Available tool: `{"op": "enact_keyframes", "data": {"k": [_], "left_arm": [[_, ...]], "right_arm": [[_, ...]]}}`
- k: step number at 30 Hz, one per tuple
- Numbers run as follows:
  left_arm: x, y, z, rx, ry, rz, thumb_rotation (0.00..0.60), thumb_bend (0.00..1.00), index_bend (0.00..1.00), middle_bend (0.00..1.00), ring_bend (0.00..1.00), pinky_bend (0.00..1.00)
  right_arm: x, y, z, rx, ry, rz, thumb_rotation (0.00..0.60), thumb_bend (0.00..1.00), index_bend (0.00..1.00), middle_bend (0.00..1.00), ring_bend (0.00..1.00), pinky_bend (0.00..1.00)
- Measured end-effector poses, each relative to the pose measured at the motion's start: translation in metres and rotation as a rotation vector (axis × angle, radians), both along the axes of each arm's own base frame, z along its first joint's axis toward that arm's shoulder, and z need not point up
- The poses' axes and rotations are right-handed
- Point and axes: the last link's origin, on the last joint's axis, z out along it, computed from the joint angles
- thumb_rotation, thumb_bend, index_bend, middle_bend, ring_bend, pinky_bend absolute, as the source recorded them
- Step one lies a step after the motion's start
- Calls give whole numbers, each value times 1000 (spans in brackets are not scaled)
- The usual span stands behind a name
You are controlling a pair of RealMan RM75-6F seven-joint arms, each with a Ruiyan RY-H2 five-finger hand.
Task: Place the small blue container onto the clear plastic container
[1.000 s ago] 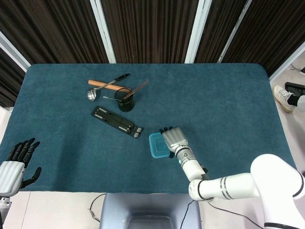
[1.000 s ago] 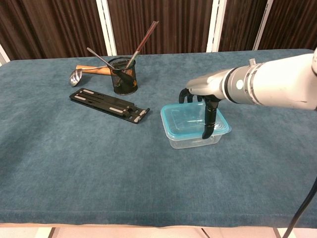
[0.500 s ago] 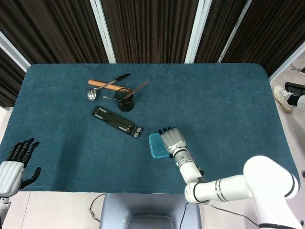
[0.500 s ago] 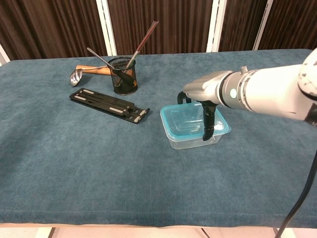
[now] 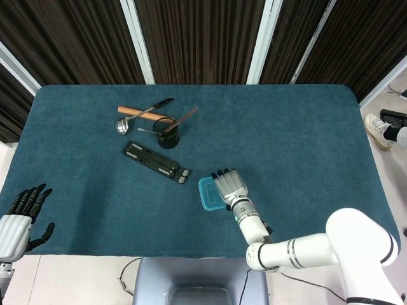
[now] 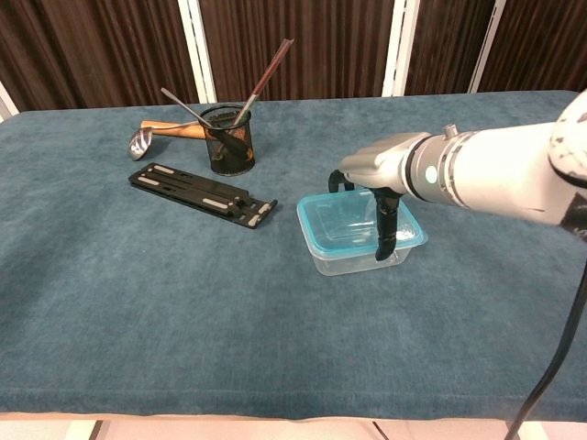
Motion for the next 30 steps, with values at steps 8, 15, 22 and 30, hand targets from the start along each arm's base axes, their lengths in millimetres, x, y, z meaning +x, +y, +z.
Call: {"op": "enact_keyframes", "data": {"k": [8, 15, 22, 30], "left_arm": [[0, 0, 0, 0, -2, -3, 600, 410, 0, 0, 0, 81], [0, -1, 1, 1, -4, -3, 600, 410, 0, 0, 0, 81], [0, -1, 1, 1, -4, -4, 600, 410, 0, 0, 0, 80], [0, -1, 2, 4, -7, -3, 600, 409, 0, 0, 0, 81]], "right_arm": [[0, 0, 3, -5, 12, -1, 600, 130, 417, 333, 263, 325], [0, 0, 6, 3, 10, -10, 600, 129, 130, 184, 129, 216], [0, 1, 7, 6, 8, -14, 600, 129, 55, 139, 89, 197], [2, -1, 12, -1, -9, -12, 600, 129, 46, 132, 88, 193]]}}
